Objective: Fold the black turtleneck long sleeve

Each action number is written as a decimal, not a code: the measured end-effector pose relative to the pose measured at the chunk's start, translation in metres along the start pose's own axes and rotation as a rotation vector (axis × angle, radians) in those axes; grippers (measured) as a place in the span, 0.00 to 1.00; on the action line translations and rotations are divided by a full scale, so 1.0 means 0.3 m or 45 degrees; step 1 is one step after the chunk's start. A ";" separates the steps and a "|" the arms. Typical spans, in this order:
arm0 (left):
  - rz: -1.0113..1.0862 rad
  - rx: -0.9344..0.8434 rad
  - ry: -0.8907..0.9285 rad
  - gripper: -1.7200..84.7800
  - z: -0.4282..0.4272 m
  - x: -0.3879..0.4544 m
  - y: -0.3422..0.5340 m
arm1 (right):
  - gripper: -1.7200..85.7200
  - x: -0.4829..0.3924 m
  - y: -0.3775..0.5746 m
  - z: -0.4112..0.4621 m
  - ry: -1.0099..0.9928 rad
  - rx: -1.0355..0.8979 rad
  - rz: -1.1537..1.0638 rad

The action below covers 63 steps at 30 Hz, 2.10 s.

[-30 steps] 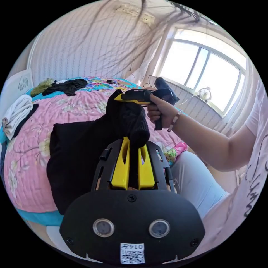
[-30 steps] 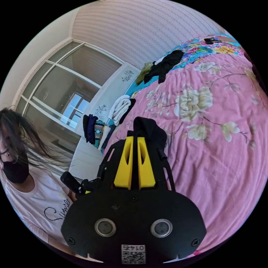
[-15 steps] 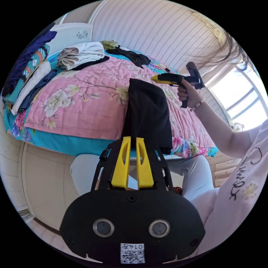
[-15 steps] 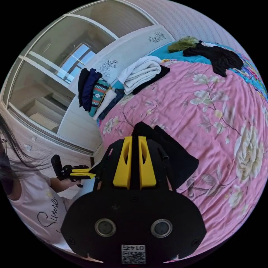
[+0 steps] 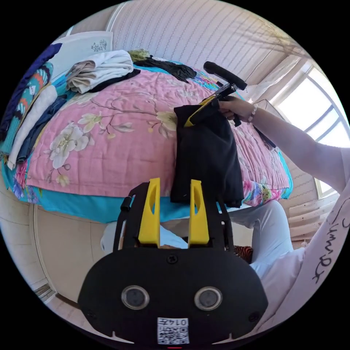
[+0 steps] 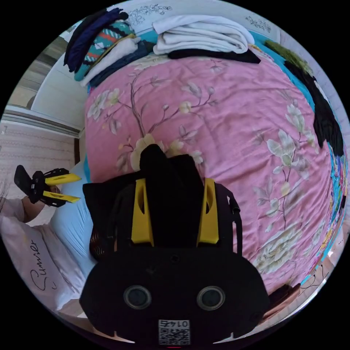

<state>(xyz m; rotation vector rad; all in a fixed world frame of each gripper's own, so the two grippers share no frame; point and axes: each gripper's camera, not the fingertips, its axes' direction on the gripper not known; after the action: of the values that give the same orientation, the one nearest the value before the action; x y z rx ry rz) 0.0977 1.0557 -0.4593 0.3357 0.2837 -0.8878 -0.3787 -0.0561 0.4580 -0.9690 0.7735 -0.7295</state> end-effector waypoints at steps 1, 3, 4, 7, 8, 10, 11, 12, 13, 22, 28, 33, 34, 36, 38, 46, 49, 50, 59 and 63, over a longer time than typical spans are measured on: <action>0.010 -0.040 0.037 0.17 0.019 -0.002 -0.017 | 0.24 -0.003 0.001 -0.012 0.016 0.058 -0.014; 0.001 -0.086 0.108 0.19 0.067 0.008 -0.054 | 0.21 -0.005 0.005 -0.038 0.000 0.077 -0.033; -0.001 -0.082 0.084 0.19 0.071 0.014 -0.059 | 0.18 -0.014 0.018 -0.061 0.013 0.092 -0.065; 0.001 -0.082 -0.016 0.17 0.077 0.040 -0.073 | 0.11 -0.020 0.091 -0.127 -0.017 0.177 -0.110; 0.002 -0.074 -0.046 0.16 0.073 0.050 -0.074 | 0.11 -0.018 0.142 -0.165 -0.037 0.253 -0.104; 0.035 -0.047 -0.059 0.12 0.060 0.070 -0.072 | 0.11 -0.019 0.245 -0.236 -0.066 0.424 -0.093; 0.087 -0.010 -0.020 0.08 0.043 0.088 -0.067 | 0.11 -0.022 0.324 -0.286 -0.098 0.542 -0.081; 0.100 0.027 -0.005 0.04 0.025 0.103 -0.059 | 0.11 -0.024 0.365 -0.309 -0.114 0.596 -0.072; 0.112 0.046 -0.005 0.03 0.016 0.112 -0.053 | 0.11 -0.033 0.444 -0.350 -0.131 0.679 -0.051; 0.267 0.266 -0.062 0.01 -0.222 0.277 0.050 | 0.11 -0.186 0.796 -0.547 -0.001 0.889 0.006; 0.301 0.426 -0.298 0.01 -0.470 0.279 0.006 | 0.11 -0.216 0.731 -0.687 -0.017 1.021 -0.056; 0.272 0.618 -0.432 0.01 -0.700 0.135 -0.241 | 0.11 -0.142 0.516 -0.867 -0.136 1.099 -0.114; 0.278 0.638 -0.479 0.01 -0.724 0.116 -0.289 | 0.11 -0.122 0.426 -0.940 -0.114 1.105 -0.125; 0.200 0.669 -0.654 0.03 -0.791 -0.004 -0.535 | 0.11 -0.086 0.241 -1.058 -0.027 1.079 -0.117; 0.027 0.653 -0.763 0.06 -0.797 -0.141 -0.727 | 0.13 0.039 -0.063 -1.179 -0.029 1.035 0.030; -0.288 0.350 -0.671 0.10 -0.334 -0.505 -1.026 | 0.17 0.287 -0.392 -0.839 0.004 0.883 0.360; -0.237 0.435 -0.627 0.09 -0.257 -0.459 -0.952 | 0.16 0.250 -0.246 -0.674 0.044 0.854 0.208; -0.173 0.480 -0.592 0.09 -0.245 -0.411 -0.905 | 0.16 0.229 -0.138 -0.625 0.064 0.867 0.167; 0.479 0.578 -0.421 0.08 -0.094 0.302 -0.573 | 0.15 -0.070 1.088 -0.251 0.252 0.646 0.328; 0.845 0.631 -0.205 0.06 0.114 0.724 -0.473 | 0.15 -0.220 1.632 -0.155 0.417 0.673 0.660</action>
<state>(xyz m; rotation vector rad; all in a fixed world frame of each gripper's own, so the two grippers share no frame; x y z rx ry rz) 0.1191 0.8058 -0.5338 0.7603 -0.2037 -0.3104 -0.3599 0.1652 0.0143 -0.1522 0.9989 -0.5917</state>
